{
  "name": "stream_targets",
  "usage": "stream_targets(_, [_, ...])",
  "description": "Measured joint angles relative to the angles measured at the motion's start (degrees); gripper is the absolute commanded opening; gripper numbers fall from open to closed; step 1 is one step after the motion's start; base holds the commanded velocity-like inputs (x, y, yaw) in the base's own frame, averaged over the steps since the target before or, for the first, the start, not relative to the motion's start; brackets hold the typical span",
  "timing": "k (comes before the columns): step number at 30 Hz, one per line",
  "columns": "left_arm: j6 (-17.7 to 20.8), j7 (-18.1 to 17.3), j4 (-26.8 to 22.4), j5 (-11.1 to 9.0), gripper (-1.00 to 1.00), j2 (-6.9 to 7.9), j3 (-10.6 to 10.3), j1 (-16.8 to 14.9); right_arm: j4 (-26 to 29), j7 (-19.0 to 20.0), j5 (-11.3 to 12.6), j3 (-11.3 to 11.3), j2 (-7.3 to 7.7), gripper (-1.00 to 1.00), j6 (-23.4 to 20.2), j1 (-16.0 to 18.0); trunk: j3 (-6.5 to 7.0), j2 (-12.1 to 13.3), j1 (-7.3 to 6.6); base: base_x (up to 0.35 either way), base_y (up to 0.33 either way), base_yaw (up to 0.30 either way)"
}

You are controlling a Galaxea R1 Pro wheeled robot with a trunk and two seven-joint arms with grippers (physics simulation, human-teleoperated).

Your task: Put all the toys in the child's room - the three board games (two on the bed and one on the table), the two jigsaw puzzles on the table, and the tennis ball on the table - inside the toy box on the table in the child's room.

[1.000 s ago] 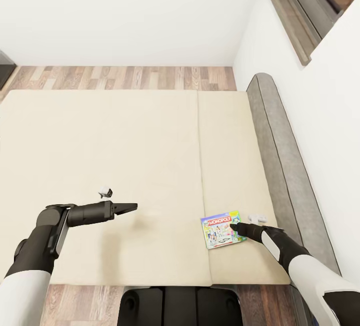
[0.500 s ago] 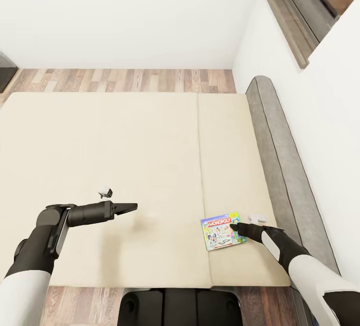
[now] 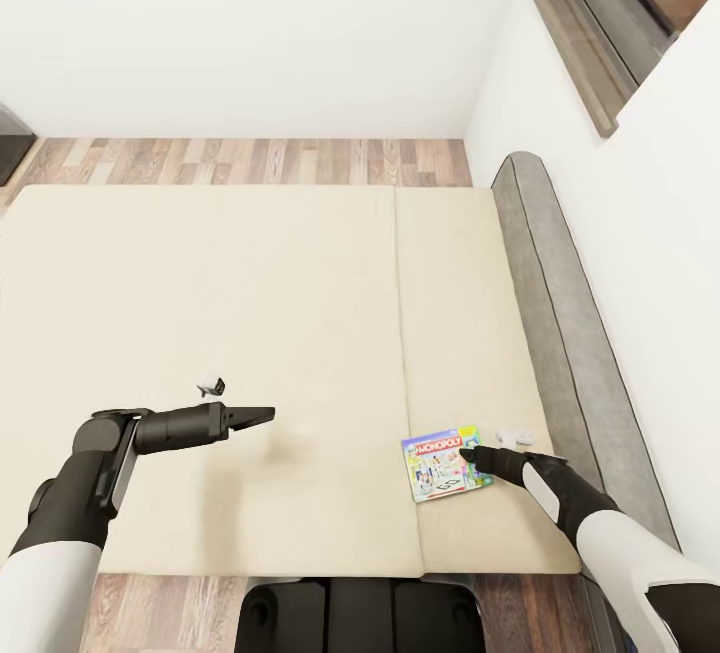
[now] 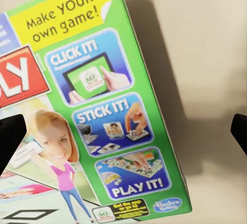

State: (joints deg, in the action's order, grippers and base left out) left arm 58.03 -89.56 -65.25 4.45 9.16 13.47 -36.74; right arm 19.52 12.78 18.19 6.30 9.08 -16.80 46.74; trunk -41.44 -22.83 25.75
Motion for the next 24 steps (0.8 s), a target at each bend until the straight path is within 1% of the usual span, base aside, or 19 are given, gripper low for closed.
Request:
stream_targets(3, [0.00, 0.00, 0.00, 0.00, 1.00, 0.00, 0.00, 0.00, 0.00, -0.01, 0.00, 0.00, -0.36, 1.00, -0.03, 0.00, 0.00, 0.00, 0.00, 0.000, 0.000, 0.000])
stream_targets(6, [0.00, 0.00, 0.00, 0.00, 1.00, 0.00, 0.00, -0.01, -0.06, -0.02, 0.00, 0.01, -1.53, 1.00, -0.17, 0.00, 0.00, 0.00, 0.00, 0.000, 0.000, 0.000])
stream_targets(10, [0.00, 0.00, 0.00, 0.00, 1.00, 0.03, 0.00, 0.00, -0.15, 0.03, 0.00, -0.05, -2.72, 1.00, -0.69, 0.00, 0.00, 0.00, 0.00, 0.000, 0.000, 0.000])
stream_targets(16, [-0.07, 0.00, 0.00, -0.06, 1.00, 0.13, 0.07, 0.01, 0.07, 0.21, 0.06, -0.13, -3.18, 1.00, -2.73, 0.00, 0.00, 0.00, 0.00, 0.000, 0.000, 0.000])
stream_targets(24, [-0.03, 0.00, 0.00, -0.06, 1.00, 0.09, 0.09, -0.01, -0.14, 0.90, -0.01, 0.05, -3.04, 1.00, -3.19, 0.00, 0.00, 0.00, 0.00, 0.000, 0.000, 0.000])
